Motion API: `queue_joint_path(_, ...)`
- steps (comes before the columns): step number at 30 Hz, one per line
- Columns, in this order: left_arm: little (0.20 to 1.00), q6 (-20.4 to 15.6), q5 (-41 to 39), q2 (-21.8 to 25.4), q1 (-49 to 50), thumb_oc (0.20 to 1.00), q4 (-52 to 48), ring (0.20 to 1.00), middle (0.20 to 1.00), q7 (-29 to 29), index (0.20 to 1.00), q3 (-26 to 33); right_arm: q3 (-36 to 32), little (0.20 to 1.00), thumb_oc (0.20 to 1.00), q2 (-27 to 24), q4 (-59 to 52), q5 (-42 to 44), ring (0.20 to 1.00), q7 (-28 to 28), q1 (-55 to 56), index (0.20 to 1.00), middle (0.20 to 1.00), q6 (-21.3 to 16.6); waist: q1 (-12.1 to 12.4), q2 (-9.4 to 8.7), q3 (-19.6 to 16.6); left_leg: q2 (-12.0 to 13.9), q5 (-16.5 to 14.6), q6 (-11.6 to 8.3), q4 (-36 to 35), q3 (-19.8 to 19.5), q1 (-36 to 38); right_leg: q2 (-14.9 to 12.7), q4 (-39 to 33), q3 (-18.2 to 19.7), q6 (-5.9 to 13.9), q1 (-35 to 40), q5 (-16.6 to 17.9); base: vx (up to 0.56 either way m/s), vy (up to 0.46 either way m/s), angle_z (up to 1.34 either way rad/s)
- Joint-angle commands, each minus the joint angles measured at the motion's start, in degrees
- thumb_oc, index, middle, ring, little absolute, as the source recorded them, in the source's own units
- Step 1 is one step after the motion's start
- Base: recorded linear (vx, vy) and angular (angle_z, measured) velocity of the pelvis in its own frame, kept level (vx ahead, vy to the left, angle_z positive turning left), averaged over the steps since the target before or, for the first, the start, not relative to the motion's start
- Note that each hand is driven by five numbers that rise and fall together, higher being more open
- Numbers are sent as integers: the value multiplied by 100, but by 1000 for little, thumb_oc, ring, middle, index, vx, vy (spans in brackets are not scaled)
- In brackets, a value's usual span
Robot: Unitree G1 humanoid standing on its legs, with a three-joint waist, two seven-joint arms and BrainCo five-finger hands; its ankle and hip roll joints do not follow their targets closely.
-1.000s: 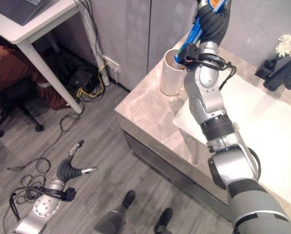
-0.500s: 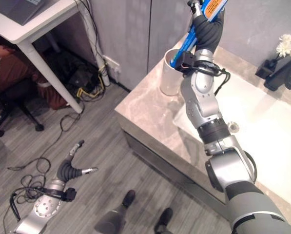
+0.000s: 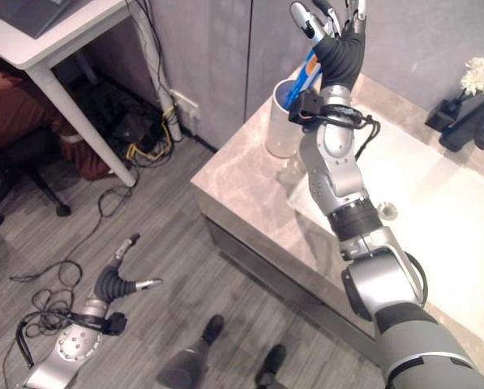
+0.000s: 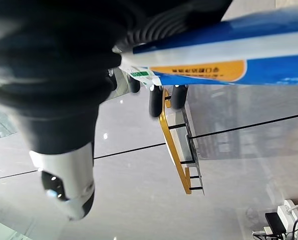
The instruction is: Put brush and paste in cup on sink, flatten towel.
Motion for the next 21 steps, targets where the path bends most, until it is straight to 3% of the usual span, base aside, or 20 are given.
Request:
queue_joint_path(1, 1000, -295, -3, 73, 76, 1000, -289, 1000, 1000, 91, 1000, 147, -18, 1000, 1000, -301, -257, -167, 1000, 59, -360, 1000, 1000, -285, 59, -205, -14, -84, -172, 141, -82, 40, 79, -450, 16, 317, 263, 262, 623, 0, 0, 0)
queue_joint_path(13, 1000, -225, 321, 106, -48, 1000, -199, 1000, 1000, 164, 1000, 103, -300, 1000, 1000, -557, -866, -687, 1000, -317, -234, 1000, 1000, -324, -18, -145, -108, -44, -221, 137, -81, 169, 210, -409, 16, 390, 252, 325, 608, -2, -6, -4)
queue_joint_path(20, 1000, -197, 696, 304, -36, 1000, -308, 1000, 1000, 59, 1000, 64, -791, 1000, 1000, -1053, -1868, -1537, 1000, -596, 259, 1000, 1000, -257, -148, -18, -174, -23, -242, 142, -78, 267, 300, -395, 16, 477, 255, 349, 567, -15, -2, -9)
queue_joint_path(21, 1000, -264, 914, 413, -54, 1000, -406, 1000, 1000, 54, 1000, 88, -954, 1000, 1000, -1328, -2076, -1812, 1000, -680, 472, 1000, 1000, -261, -275, 23, -200, -20, -245, 145, -78, 336, 330, -396, 16, 534, 268, 338, 571, -28, 34, -13)
